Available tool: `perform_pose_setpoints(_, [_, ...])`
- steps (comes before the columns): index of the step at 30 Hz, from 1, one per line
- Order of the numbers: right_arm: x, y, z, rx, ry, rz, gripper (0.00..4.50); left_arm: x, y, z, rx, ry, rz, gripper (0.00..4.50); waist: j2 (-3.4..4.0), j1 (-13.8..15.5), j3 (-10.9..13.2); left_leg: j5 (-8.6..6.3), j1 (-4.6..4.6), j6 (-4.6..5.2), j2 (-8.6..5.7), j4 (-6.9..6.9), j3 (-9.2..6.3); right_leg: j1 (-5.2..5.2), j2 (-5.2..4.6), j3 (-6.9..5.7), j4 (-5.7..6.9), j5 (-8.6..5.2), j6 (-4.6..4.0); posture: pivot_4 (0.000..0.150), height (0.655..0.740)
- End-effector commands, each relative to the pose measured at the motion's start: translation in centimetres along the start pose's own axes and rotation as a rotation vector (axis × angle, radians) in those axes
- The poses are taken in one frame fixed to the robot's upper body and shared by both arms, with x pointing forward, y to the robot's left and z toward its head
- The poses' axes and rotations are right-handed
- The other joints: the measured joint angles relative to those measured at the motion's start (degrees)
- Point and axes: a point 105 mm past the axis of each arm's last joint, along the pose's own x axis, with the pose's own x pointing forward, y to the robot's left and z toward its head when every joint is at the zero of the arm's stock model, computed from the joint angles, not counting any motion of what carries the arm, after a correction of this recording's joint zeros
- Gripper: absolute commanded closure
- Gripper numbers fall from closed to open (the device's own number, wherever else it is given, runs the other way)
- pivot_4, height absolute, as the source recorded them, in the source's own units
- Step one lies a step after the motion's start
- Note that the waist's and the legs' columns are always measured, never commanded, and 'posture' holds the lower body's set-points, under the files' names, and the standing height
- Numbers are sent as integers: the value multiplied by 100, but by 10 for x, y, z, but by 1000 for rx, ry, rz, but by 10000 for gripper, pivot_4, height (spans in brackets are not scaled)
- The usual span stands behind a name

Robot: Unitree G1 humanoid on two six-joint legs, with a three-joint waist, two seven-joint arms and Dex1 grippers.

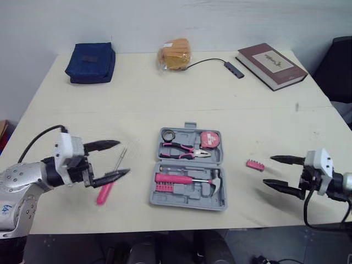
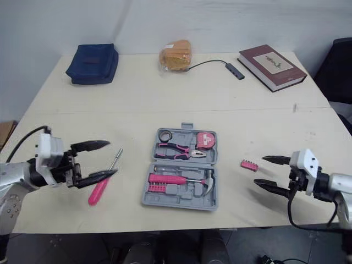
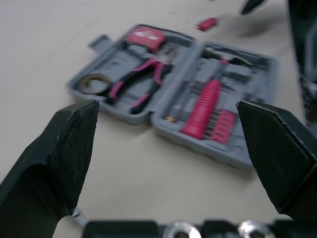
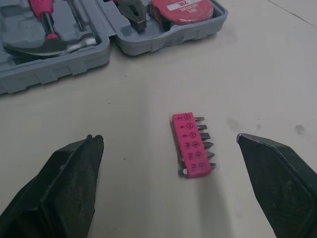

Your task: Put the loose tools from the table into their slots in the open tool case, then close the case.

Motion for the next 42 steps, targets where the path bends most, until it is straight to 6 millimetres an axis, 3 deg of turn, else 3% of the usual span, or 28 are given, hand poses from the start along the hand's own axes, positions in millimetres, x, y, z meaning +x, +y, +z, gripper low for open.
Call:
perform_pose_setpoints(1, [6, -6, -4, 7, -5, 31, 0, 11, -17, 10, 37, -37, -122, 298, 0, -1, 0, 1, 0, -1, 1, 0, 0, -1, 1, -1, 2, 0, 0, 1500, 7400])
perform_pose_setpoints(5, [19, -16, -11, 5, 8, 54, 0, 23, -34, 13, 6, -87, -251, 298, 5, -33, 4, 8, 4, -6, 3, 3, 2, 0, 8, 4, 10, 0, -1, 1500, 7400])
perform_pose_setpoints(9, [26, -15, -13, 5, 25, 109, 0, 25, -36, 17, 16, -100, -289, 298, 7, -22, 5, 18, 4, -10, 4, 4, -2, -1, 9, 2, 16, -1, -2, 1500, 7400])
perform_pose_setpoints(25, [31, -15, -27, 52, 45, 111, 0, 13, -39, 2, 22, -86, -293, 298, 8, -24, 5, 20, 4, -6, 3, 10, -6, 2, 3, 1, 17, 0, -2, 1500, 7400])
perform_pose_setpoints(28, [32, -15, -27, 79, 20, 103, 7985, 11, -39, 3, 25, -76, -303, 0, 8, -25, 5, 20, 4, -6, 3, 10, -6, 2, -1, 1, 17, 0, -2, 1500, 7400])
perform_pose_setpoints(35, [33, -11, -29, 86, 15, 125, 37555, 10, -44, 11, 13, -48, -360, 0, 8, -30, 5, 20, 4, -6, 3, 9, -7, 2, 0, 0, 16, 0, -2, 1500, 7400])
perform_pose_setpoints(42, [38, -9, -22, 76, -28, 133, 37567, 21, -42, 30, 39, -80, -399, 0, 8, -35, 5, 20, 4, -7, 3, 8, -8, 3, 0, 0, 17, 0, -2, 1500, 7400])
